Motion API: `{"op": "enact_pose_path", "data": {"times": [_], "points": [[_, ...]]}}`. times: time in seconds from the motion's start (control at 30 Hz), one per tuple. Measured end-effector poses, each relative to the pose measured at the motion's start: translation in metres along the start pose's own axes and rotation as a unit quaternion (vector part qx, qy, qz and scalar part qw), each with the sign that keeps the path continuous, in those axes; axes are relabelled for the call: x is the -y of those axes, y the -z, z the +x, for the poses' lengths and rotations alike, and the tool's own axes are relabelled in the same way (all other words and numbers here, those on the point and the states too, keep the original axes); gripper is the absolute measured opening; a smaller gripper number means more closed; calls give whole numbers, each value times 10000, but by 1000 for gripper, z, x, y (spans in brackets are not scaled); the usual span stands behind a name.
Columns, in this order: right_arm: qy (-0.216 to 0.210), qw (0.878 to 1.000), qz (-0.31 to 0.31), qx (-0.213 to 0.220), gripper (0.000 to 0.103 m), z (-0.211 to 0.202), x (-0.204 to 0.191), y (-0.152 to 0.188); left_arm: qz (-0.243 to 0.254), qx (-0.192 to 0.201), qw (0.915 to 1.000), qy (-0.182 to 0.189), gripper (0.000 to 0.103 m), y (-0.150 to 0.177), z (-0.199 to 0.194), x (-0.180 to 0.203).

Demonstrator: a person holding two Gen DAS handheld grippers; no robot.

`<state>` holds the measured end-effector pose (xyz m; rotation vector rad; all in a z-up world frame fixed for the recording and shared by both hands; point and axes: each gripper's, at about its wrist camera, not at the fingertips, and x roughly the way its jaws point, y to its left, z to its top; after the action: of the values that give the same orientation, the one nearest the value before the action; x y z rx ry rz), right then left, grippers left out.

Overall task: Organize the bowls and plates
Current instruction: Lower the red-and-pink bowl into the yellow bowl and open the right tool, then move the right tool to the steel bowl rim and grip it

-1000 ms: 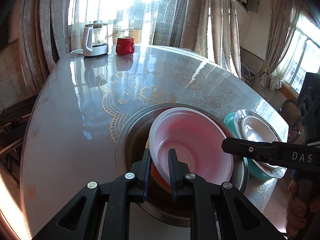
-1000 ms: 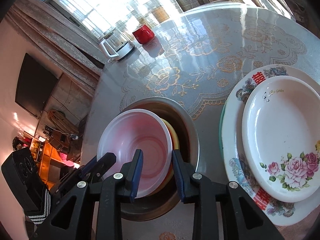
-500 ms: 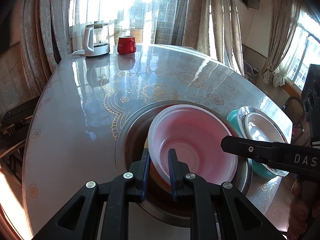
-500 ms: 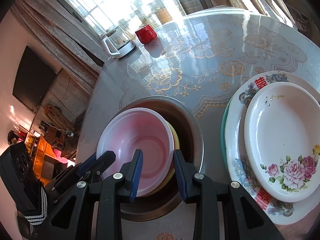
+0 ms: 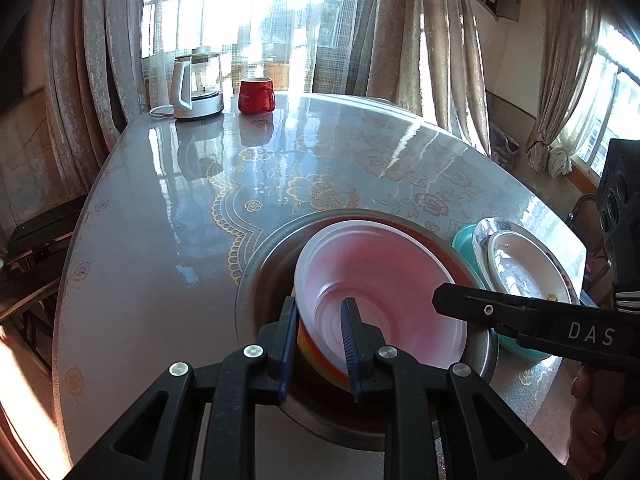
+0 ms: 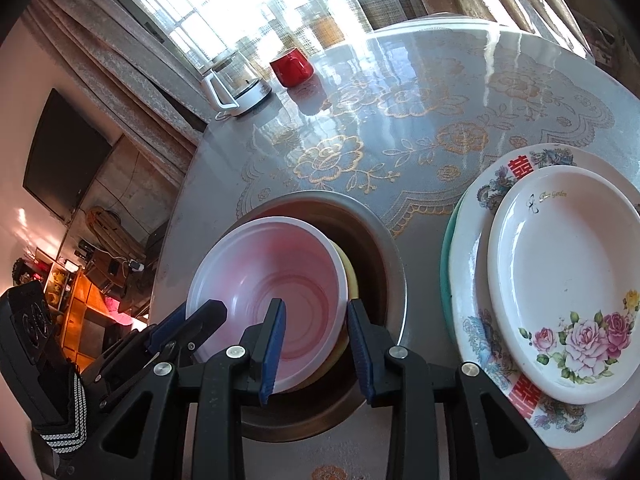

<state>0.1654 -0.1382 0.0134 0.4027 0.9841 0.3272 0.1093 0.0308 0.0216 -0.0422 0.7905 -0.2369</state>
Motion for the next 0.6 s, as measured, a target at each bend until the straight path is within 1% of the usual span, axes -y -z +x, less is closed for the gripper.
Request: {"op": "enact_pose_path", "data": {"times": [0.13,0.43,0.53,0.6], "points": [[10,10000,10,7,33,-1,2,0,16,63,10000,-12,35,-2,-3,0],[-12,10000,47,20,33,-4,4,2,61,149,9998,-144,36,-3,-8,3],[-12,10000,32,38,33,-5,4,3,53,179,9996,-198,42,-4,-11,2],[-17,10000,27,53,33,-6,4,3,41,203,9995,-233,43,-4,-12,2]]}}
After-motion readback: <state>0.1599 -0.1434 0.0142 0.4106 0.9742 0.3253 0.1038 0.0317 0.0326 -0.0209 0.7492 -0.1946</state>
